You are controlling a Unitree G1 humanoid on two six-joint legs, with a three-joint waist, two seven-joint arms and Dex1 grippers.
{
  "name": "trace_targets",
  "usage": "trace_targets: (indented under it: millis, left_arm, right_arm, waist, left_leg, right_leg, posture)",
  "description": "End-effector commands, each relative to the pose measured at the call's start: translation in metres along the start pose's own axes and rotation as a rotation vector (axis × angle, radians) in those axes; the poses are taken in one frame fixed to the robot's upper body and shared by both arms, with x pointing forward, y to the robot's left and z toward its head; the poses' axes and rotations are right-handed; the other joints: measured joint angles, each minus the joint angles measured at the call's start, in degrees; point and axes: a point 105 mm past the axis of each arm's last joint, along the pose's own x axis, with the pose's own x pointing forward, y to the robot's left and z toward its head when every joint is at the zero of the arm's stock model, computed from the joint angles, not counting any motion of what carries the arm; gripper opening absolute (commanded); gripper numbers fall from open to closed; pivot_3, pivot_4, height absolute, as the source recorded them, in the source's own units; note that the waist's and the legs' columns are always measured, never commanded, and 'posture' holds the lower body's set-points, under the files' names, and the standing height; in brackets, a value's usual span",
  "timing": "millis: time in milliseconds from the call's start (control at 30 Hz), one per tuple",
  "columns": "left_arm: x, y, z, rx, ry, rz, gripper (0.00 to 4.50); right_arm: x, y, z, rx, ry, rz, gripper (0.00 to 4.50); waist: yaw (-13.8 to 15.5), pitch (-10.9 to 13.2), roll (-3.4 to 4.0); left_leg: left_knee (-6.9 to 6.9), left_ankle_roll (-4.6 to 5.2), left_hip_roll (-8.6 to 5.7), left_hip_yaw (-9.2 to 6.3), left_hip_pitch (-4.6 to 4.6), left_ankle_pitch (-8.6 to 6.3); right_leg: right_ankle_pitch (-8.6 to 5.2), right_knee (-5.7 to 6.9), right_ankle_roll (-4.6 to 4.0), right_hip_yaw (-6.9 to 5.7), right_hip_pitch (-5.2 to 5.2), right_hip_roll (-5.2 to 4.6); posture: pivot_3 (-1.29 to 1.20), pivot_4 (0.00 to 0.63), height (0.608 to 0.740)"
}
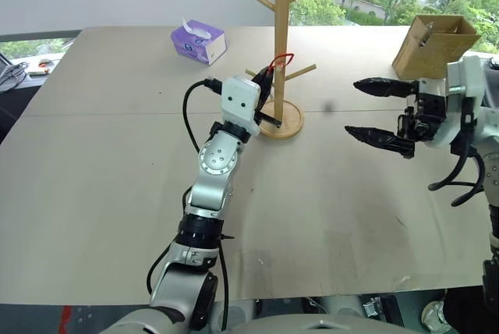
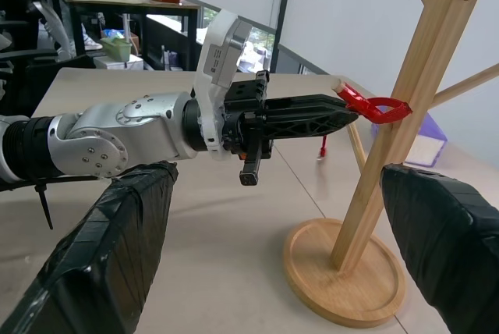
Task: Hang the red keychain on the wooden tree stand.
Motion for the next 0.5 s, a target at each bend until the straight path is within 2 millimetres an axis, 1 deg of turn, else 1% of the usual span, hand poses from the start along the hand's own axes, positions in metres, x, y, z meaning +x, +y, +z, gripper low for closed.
trace_targets:
  millis: [33, 133, 233, 400, 500]
  left_arm:
    - [0.001, -0.001, 0.016, -0.002, -0.074, -0.002, 0.05]
    - [0.001, -0.001, 0.016, -0.002, -0.073, -0.005, 0.05]
    - [-0.002, -0.003, 0.008, 0.009, -0.036, -0.011, 0.05]
    - [-0.021, -0.011, -0.004, 0.015, 0.022, -0.048, 0.05]
    - [-0.029, -0.013, -0.005, 0.014, 0.031, -0.057, 0.05]
  right_arm:
    - [-0.001, 0.001, 0.012, -0.060, -0.025, -0.004, 4.50]
    - [-0.001, 0.001, 0.011, -0.059, -0.025, -0.005, 4.50]
    - [-0.001, 0.000, 0.011, -0.060, -0.024, -0.008, 4.50]
    - [-0.003, -0.004, 0.005, -0.051, -0.026, -0.043, 4.50]
    - [-0.004, -0.006, 0.001, -0.042, -0.030, -0.063, 4.50]
  waist:
    - [0.0, 0.0, 0.00]
    - [0.0, 0.0, 0.00]
    - [0.0, 0.0, 0.00]
    - [-0.1, 0.0, 0.00]
    - [-0.1, 0.0, 0.00]
  left_leg:
    - [0.00, 0.00, 0.00, 0.00, 0.00, 0.00]
    - [0.00, 0.00, 0.00, 0.01, 0.00, 0.00]
    - [0.00, 0.00, 0.00, 0.01, 0.00, 0.00]
    - [-0.01, 0.00, 0.01, 0.01, 0.01, 0.00]
    - [-0.01, -0.01, 0.03, 0.02, 0.01, 0.00]
  right_leg:
    - [0.00, 0.00, 0.00, 0.00, 0.00, 0.00]
    - [0.00, 0.00, 0.00, 0.00, 0.00, 0.00]
    - [0.00, 0.00, 0.00, 0.00, 0.00, 0.00]
    - [0.00, 0.00, 0.00, 0.01, 0.00, 0.00]
    - [0.00, 0.01, 0.00, 0.02, -0.01, 0.00]
  posture:
    - [0.00, 0.150, 0.740]
    - [0.00, 0.150, 0.740]
    - [0.00, 0.150, 0.740]
    - [0.00, 0.150, 0.740]
    - [0.00, 0.150, 0.740]
